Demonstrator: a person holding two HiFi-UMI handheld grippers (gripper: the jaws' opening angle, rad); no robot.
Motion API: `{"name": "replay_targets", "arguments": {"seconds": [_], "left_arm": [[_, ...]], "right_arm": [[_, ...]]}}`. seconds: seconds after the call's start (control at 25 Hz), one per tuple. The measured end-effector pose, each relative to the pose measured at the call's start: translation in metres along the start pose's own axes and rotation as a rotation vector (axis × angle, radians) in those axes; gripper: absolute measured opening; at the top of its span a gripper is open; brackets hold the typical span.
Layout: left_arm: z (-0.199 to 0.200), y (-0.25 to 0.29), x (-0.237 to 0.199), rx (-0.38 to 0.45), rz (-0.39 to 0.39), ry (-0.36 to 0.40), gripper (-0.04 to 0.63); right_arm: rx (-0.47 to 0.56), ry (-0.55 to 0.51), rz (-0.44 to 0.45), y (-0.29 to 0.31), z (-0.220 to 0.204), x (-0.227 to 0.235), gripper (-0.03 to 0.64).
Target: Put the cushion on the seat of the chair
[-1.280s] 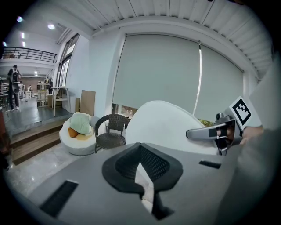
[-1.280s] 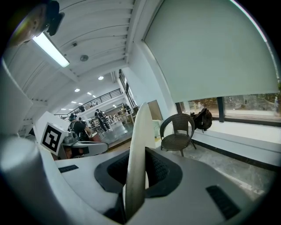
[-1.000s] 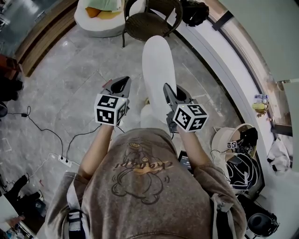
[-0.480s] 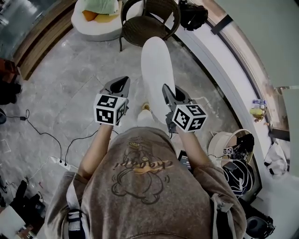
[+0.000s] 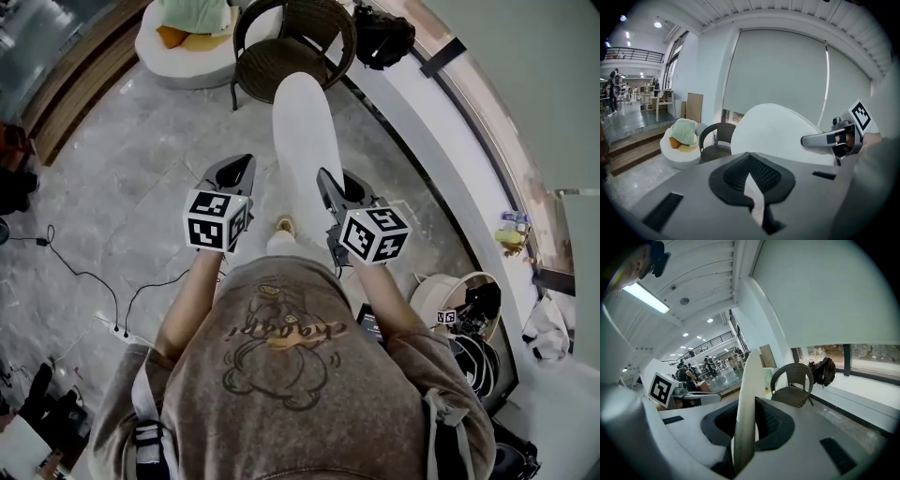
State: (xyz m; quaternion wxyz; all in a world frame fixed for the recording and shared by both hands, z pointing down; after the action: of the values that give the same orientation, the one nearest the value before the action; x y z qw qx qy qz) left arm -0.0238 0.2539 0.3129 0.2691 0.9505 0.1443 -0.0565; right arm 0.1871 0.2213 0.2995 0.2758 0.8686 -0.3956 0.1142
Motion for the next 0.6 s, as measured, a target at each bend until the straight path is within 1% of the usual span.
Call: {"name": "replay_targets", "arguments": {"seconds": [0.6], "left_arm": [[0.034,0.062,0.003,0.001,0.056,-0.016,0.005]], "right_arm": [[-0.02,-0.003,0.051,0.028,0.039,0.065,0.067]]}}
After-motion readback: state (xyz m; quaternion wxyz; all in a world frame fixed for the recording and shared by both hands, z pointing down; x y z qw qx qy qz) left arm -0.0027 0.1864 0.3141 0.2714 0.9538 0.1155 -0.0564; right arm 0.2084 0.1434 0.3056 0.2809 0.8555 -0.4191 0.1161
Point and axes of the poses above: the fingertips, and each gripper's own axes: y forward along the fingers, x to its right, z out of its top, the point moved 7 cm from there along -y, backward along the fingers
